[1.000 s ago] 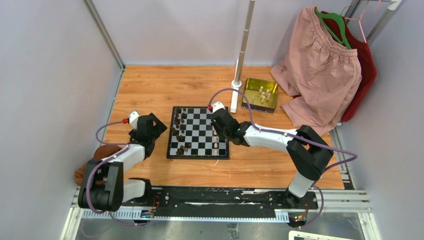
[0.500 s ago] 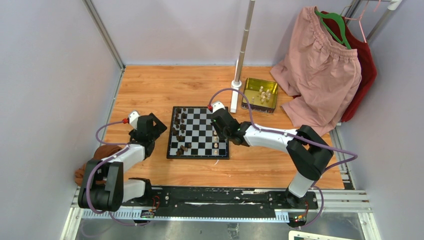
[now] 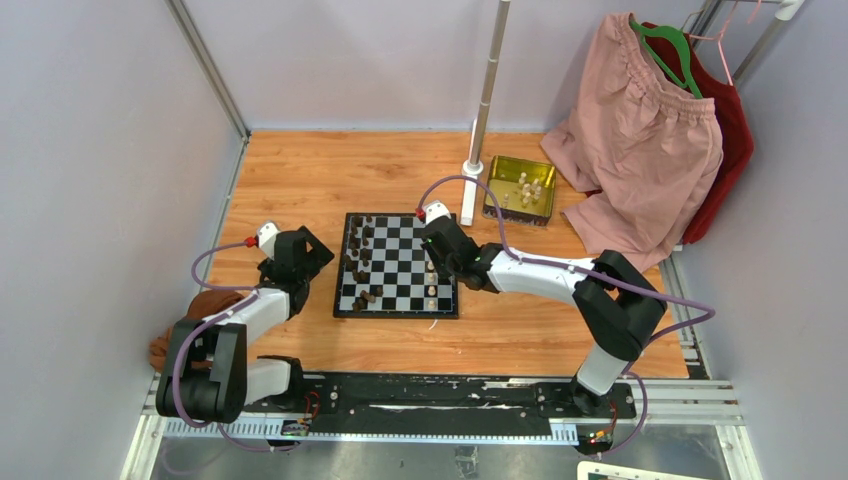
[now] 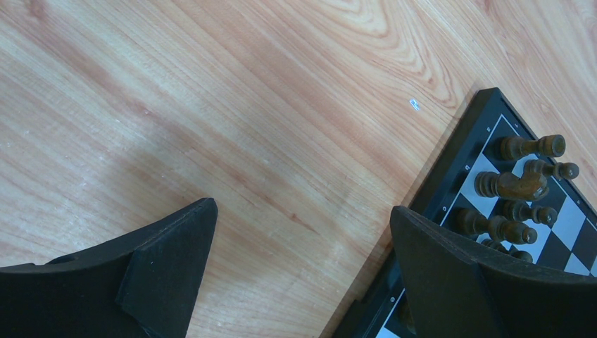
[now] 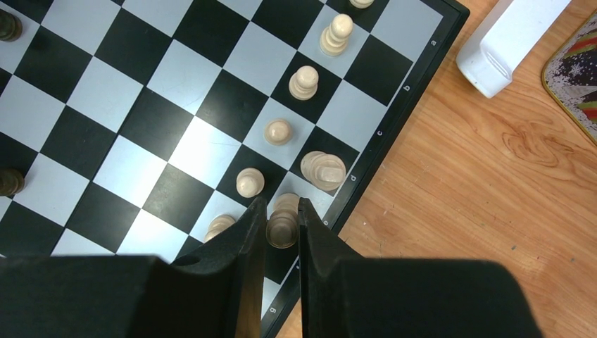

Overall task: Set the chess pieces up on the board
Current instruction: Place the chess piece on the chessboard.

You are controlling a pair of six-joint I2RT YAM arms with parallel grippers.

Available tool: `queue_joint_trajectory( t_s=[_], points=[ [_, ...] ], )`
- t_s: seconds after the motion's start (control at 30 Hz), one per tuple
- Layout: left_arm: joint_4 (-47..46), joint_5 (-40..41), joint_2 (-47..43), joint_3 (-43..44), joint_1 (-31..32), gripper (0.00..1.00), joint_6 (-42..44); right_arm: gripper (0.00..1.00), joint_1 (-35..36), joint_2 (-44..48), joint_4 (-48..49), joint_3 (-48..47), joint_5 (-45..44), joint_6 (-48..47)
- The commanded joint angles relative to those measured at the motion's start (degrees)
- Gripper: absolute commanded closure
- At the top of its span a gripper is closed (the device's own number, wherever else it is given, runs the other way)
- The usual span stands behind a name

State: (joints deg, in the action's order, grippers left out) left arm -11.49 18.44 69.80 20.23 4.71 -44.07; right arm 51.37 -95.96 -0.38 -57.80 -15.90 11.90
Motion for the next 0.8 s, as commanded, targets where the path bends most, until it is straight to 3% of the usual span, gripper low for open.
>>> queue_joint_trajectory(
  t_s=[0.0,0.53,0.77],
  points=[
    [-0.68,0.46,-0.98,-0.07,0.56,0.0,0.7,1.0,0.17,0.69,1.89,0.4,-1.68,-0.81],
    [-0.65,0.37,-0.82,0.03,0.56,0.0,0.74,0.99,-0.22,-0.79,0.64,-0.44,-1.77,-0.24],
    [-0.71,0.29,-0.78,0.07,0.65,0.0,0.83,0.9,-0.22,-1.48,-1.61,-1.09,-1.75,-0.26]
  ],
)
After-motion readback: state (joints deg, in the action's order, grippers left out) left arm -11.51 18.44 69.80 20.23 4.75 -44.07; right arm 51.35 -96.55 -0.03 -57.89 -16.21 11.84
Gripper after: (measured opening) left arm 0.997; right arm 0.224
